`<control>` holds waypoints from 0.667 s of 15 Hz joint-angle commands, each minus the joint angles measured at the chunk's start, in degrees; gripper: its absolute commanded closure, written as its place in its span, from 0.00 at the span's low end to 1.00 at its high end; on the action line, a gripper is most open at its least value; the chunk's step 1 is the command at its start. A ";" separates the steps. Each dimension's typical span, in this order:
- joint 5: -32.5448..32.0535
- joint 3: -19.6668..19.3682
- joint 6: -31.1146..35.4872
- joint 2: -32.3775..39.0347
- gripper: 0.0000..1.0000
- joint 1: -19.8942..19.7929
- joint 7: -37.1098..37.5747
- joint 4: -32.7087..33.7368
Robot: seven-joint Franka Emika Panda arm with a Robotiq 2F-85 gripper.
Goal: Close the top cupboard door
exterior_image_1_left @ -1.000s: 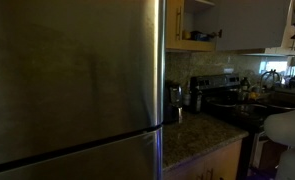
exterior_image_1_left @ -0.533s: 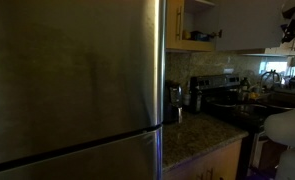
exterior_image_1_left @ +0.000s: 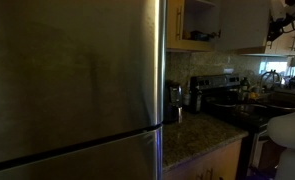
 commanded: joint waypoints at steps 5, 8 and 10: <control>6.37 4.33 -6.11 -4.88 0.00 5.00 1.82 -0.85; 6.56 4.54 -6.26 -5.43 0.00 5.16 2.12 -1.38; 6.30 5.01 -5.94 -3.57 0.00 4.41 3.69 -1.25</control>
